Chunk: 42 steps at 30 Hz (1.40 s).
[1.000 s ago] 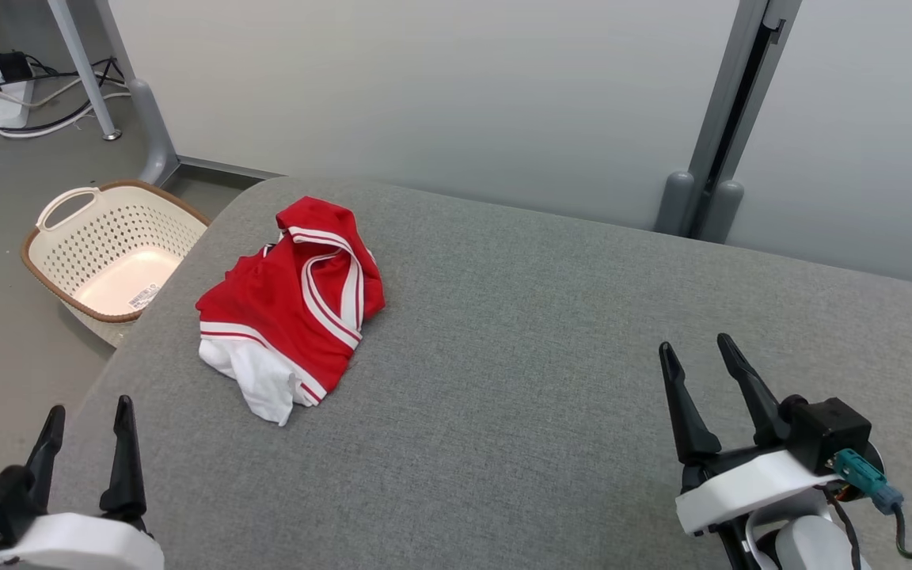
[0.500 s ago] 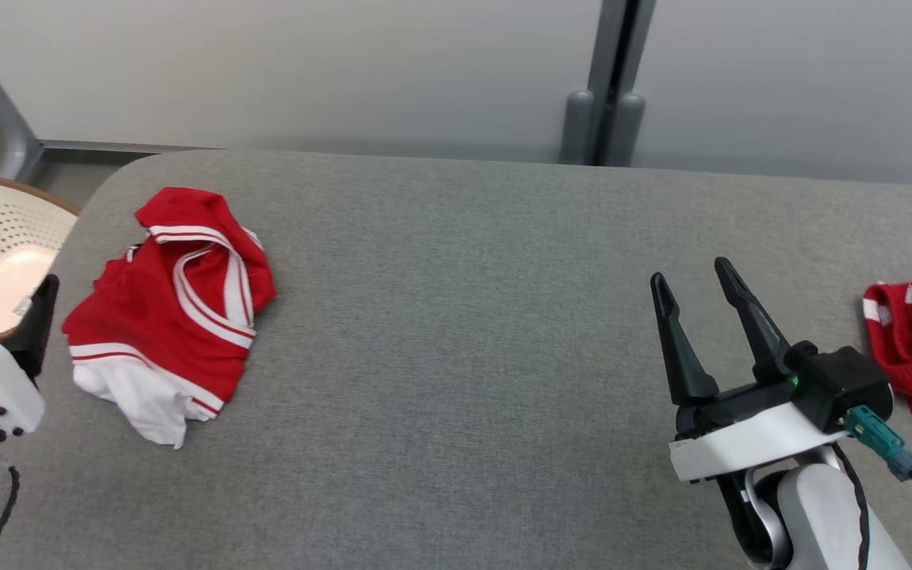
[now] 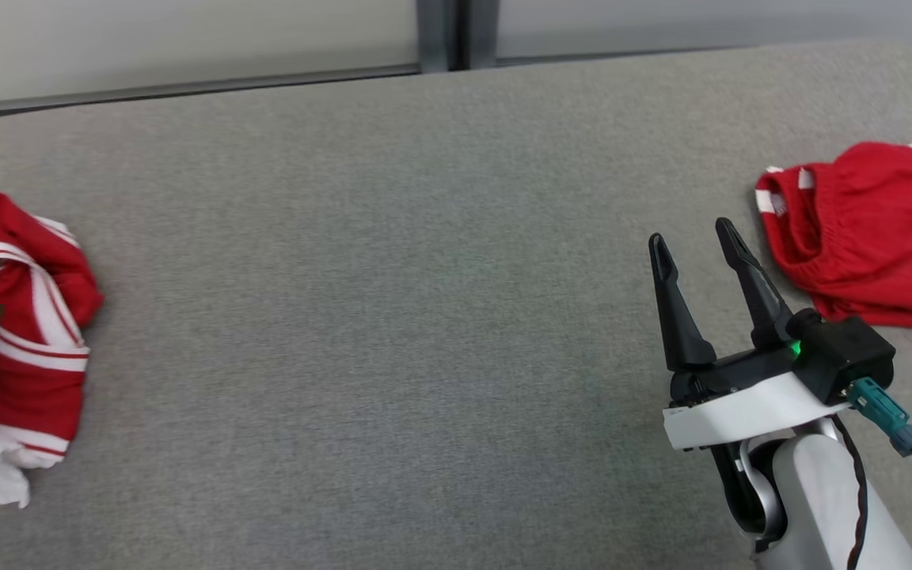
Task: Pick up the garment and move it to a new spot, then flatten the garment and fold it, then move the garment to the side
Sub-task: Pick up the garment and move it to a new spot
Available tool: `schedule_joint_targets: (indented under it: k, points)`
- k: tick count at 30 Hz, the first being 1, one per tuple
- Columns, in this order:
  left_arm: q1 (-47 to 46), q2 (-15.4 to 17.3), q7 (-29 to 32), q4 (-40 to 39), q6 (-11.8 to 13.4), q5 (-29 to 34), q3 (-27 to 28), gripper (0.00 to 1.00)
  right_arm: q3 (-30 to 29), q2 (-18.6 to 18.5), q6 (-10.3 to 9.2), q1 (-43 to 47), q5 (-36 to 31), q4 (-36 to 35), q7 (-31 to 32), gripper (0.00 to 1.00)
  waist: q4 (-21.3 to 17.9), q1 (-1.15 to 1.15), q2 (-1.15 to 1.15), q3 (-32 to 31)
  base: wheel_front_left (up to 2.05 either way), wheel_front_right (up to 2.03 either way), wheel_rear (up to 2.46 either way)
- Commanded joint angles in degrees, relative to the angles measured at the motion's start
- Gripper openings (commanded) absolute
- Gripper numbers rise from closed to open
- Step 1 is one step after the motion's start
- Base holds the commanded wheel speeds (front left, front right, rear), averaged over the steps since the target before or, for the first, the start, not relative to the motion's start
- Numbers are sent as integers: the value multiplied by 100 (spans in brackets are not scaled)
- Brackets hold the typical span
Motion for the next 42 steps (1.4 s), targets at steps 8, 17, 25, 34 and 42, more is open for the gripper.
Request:
schedule_joint_targets:
  k: [8, 17, 25, 34, 42]
  points:
    - [-143, -27, 293, 802, -69, -260, -262, 100, 11, 7, -2, -132, -29, 45, -15, 100, -331, 0, 0, 250, 0, 0, 0]
    - [-226, 204, -108, 456, -69, -492, -812, 0, -16, 22, -2, -50, -11, 181, -74, 100, -277, 0, 0, -58, 0, 0, 0]
    - [-324, 593, -466, -465, -68, -550, -1414, 0, -126, 28, -2, 149, 82, 346, -148, 100, -272, 0, 0, -754, 0, 0, 0]
    - [-510, 684, -532, -1913, -65, -322, -2001, 0, -189, 32, -2, 397, 180, 423, -177, 100, -479, 0, 0, -1325, 0, 0, 0]
    - [-554, 329, -572, -3196, -14, -264, -2273, 0, -390, -20, -2, 448, 171, 343, -193, 100, -909, 0, 0, -1441, 0, 0, 0]
